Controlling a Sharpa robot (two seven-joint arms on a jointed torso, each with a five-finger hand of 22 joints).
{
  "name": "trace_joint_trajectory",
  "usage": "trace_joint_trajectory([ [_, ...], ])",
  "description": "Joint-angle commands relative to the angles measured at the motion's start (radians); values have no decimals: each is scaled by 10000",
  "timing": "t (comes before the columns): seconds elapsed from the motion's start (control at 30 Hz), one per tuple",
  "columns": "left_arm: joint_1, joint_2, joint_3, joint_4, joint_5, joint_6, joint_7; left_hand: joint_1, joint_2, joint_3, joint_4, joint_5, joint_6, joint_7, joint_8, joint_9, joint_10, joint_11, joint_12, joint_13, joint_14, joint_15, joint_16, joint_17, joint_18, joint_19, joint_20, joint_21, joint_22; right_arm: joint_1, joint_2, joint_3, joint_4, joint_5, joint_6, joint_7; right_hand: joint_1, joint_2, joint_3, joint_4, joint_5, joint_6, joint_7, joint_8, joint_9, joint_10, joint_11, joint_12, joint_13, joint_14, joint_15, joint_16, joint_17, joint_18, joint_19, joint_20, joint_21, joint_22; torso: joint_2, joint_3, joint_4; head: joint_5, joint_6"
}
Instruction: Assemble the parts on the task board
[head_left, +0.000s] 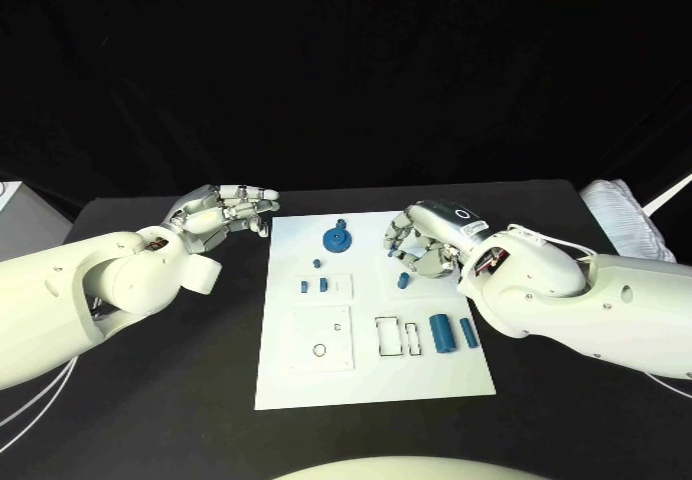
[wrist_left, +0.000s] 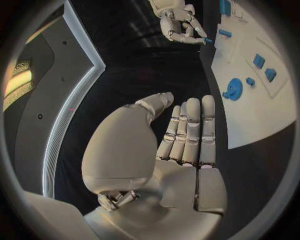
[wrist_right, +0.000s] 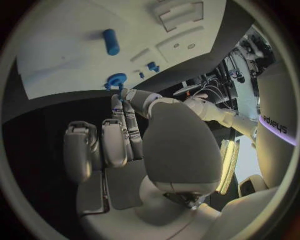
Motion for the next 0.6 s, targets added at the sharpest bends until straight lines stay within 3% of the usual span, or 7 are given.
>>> trace_joint_trajectory([
  [0.03, -10, 41, 10, 57, -26, 77, 76, -76, 17, -75, -11, -33, -67, 31, -23, -11, -42, 1, 40, -10, -8, 45, -66, -9, 142, 69, -15, -35, -8, -158, 149, -14, 207, 183, -411, 338, -58, 58, 118, -164, 2, 67, 28, 45, 8, 494, -453, 41, 407, 489, -59, 6, -26, -61, 374, -35, -37, 1001, 4, 15, -31, 247, -50],
  [0.37, -37, 151, 8, 282, -19, -46, 176, -78, 21, -81, -7, -31, -76, 31, -22, -12, -48, 2, 52, -8, -6, 47, -67, -12, 143, 76, -12, -49, -19, -1025, 979, -71, 331, -70, -106, 369, -61, 64, 133, -182, 3, 60, 33, 40, 16, 488, -449, 27, 410, 486, -55, 9, -29, -60, 369, -34, -40, 999, 24, 4, -8, 670, -180],
  [0.5, -41, 199, 7, 350, -18, -133, 215, -77, 22, -82, -7, -31, -77, 31, -21, -12, -49, 2, 55, -8, -6, 47, -67, -12, 143, 77, -11, -52, -22, -1236, 1249, -96, 246, -192, 97, 306, -67, 71, 149, -200, 20, 51, 38, 33, 25, 487, -445, 15, 416, 477, -52, -14, -64, -54, 357, -32, -59, 978, 21, -9, -19, 811, -214],
  [0.6, -43, 228, 7, 379, -18, -161, 241, -65, 14, -94, -17, -30, -139, 35, -43, -24, -68, 4, 77, -6, -5, 48, -71, -18, 145, 92, -8, -77, -43, -1344, 1403, -109, 178, -300, 197, 233, -67, 71, 149, -200, 20, 51, 38, 33, 25, 487, -445, 15, 416, 477, -52, -14, -64, -54, 357, -32, -59, 978, 20, 1, -27, 921, -269],
])
